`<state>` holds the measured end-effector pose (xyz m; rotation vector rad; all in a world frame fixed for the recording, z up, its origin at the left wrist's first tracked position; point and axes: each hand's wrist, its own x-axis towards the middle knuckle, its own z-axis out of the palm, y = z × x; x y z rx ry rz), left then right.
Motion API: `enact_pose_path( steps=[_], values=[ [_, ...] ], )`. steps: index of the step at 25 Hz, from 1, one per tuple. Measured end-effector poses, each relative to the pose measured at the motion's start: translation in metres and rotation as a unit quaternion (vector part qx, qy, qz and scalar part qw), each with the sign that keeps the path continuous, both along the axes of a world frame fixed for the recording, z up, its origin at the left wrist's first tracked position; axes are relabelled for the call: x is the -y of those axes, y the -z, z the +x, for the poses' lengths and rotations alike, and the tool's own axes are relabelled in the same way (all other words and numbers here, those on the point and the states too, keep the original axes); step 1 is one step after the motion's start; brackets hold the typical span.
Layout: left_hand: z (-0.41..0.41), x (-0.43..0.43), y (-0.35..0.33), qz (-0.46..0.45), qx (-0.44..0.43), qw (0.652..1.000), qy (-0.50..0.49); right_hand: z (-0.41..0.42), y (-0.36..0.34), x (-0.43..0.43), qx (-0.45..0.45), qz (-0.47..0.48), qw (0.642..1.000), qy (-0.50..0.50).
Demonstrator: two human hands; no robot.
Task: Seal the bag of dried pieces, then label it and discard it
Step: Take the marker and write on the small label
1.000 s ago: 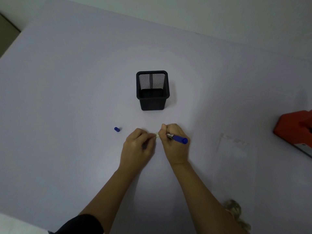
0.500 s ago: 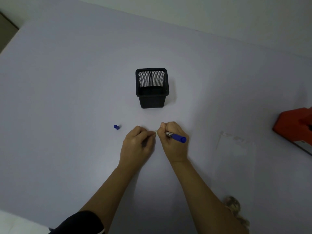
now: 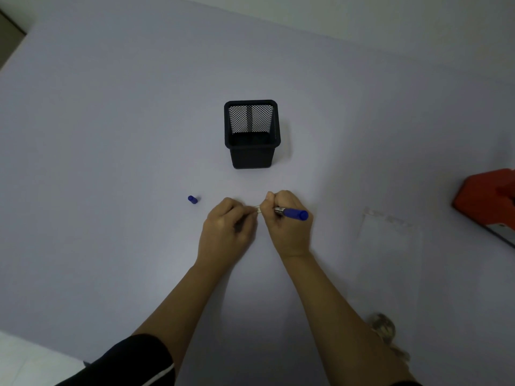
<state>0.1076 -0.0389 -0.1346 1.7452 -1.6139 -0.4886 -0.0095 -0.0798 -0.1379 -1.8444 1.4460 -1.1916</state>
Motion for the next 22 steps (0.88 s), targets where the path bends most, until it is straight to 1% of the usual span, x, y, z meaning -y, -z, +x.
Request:
enact_pose_path(
  steps=[12,22],
  values=[
    [0.0008,-0.0015,-0.002,0.004,-0.001,1.0,0.004,0.0013,-0.0003,-0.0017,0.008,0.018,1.0,0.004],
    [-0.0004,-0.0023,-0.0016,0.002,0.0,1.0,-0.001,0.0001,0.0026,-0.0016,0.005,0.004,1.0,0.008]
  ],
)
